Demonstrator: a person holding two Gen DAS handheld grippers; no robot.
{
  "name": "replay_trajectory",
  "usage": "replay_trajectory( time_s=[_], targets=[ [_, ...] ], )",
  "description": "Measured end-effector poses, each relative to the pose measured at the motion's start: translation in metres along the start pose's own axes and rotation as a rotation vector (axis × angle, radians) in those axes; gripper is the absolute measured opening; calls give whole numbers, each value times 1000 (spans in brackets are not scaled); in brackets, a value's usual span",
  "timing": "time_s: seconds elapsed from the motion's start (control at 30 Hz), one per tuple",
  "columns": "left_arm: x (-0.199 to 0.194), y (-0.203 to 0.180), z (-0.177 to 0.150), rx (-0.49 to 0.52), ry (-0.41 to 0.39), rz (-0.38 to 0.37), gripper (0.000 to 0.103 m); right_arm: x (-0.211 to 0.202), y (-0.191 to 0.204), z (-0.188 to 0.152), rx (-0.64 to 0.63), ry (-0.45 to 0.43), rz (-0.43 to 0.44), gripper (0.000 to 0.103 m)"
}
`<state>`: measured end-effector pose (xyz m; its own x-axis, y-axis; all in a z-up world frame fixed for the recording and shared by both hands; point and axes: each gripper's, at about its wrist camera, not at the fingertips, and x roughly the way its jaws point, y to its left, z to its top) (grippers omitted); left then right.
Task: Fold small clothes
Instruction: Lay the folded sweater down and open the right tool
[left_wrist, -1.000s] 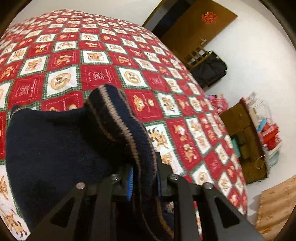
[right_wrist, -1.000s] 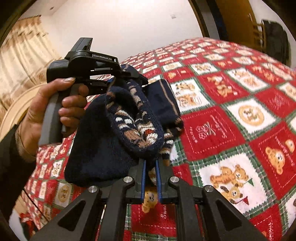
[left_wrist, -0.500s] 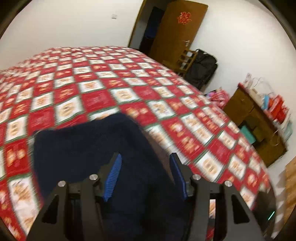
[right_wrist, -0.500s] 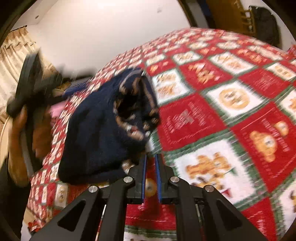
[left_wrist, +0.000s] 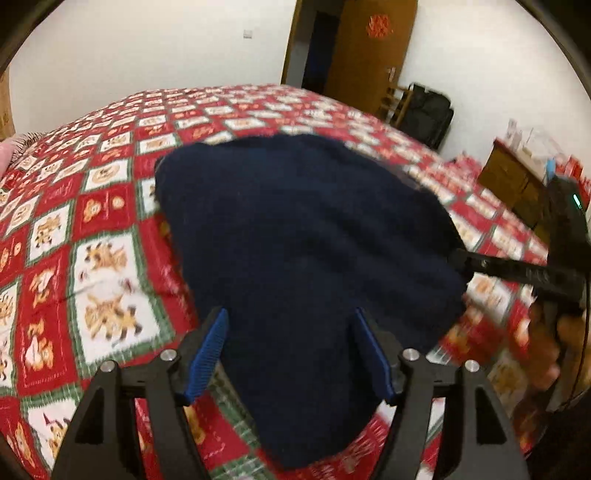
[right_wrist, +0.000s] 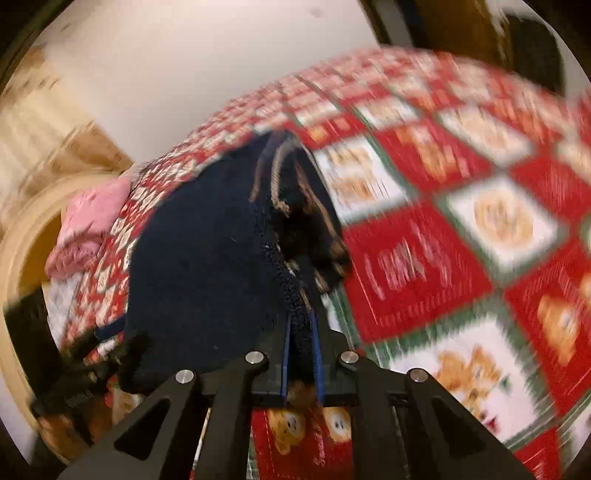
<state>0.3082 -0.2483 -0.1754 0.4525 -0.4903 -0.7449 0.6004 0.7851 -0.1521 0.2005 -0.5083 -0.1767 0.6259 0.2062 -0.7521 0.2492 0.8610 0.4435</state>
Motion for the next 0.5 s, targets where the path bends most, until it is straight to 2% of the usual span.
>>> replay_trajectory(
  time_s=[0.07, 0.27, 0.37, 0.43, 0.5],
  targets=[
    [4, 2, -8, 0, 13, 10, 72, -1, -5, -8, -15, 28, -26, 10],
    [5, 18, -23, -71, 10, -55, 79, -10, 6, -5, -113, 99, -90, 10],
    [4, 20, -23, -90, 0, -59, 83, -26, 15, 15, -143, 26, -116, 14],
    [5, 19, -27, -92, -3, -57, 84, -40, 33, 35, -184, -90, -163, 16],
    [5, 19, -28, -97, -3, -63, 84, -44, 53, 53, -225, -159, -127, 23]
  ],
)
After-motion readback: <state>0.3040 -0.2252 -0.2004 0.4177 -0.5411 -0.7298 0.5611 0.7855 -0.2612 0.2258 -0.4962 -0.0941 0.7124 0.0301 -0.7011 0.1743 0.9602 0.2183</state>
